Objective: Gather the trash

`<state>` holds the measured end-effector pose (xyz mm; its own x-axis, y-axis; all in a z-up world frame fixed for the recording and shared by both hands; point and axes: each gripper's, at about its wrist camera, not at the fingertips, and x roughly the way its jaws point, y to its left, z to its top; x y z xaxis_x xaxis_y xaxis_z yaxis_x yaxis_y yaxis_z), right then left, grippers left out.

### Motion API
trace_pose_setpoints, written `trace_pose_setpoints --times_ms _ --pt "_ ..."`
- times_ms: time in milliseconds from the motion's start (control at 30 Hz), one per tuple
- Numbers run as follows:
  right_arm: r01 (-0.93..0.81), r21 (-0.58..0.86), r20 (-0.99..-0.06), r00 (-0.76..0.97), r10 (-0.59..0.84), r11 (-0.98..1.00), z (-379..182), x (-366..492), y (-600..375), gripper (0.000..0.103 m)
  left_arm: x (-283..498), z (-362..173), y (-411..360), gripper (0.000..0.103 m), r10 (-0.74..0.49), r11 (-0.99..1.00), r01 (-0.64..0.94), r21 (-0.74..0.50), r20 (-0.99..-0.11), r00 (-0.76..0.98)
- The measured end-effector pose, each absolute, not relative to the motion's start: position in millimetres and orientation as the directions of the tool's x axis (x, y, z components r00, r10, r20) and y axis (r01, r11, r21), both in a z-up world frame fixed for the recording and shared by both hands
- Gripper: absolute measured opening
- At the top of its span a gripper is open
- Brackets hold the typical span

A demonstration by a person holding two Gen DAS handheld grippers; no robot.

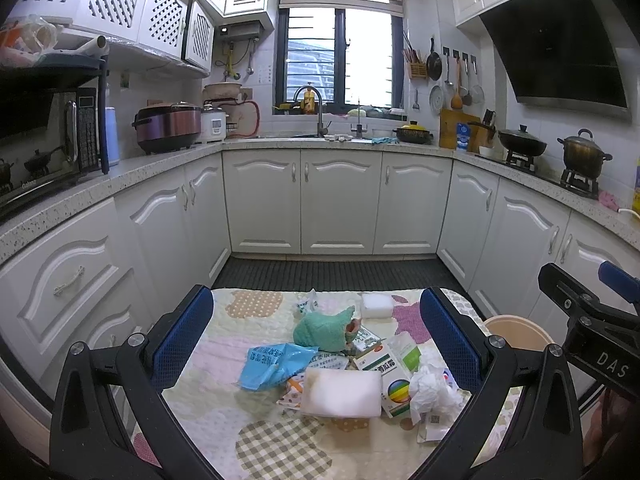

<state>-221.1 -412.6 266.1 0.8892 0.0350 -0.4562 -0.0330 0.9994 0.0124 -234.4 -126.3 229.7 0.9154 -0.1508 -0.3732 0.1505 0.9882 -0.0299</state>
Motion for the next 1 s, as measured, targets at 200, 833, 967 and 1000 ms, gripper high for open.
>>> trace_pose_setpoints --times_ms 200,833,967,1000 --pt "-0.031 0.016 -0.466 0.884 0.035 0.999 263 -220 -415 0.102 -233 224 -129 0.103 -0.152 0.988 0.15 -0.036 -0.383 0.911" --pt "-0.019 0.016 -0.474 0.88 0.024 1.0 260 -215 -419 0.102 -231 216 -130 0.103 -0.167 0.986 0.16 -0.049 -0.382 0.909" --pt "-0.017 0.021 -0.476 0.879 0.025 1.0 259 -214 -419 0.102 -229 214 -129 0.103 -0.172 0.985 0.163 -0.055 -0.383 0.908" --pt "-0.016 0.021 -0.475 0.88 0.024 1.0 259 -214 -420 0.102 -230 214 -129 0.103 -0.171 0.985 0.163 -0.054 -0.383 0.908"
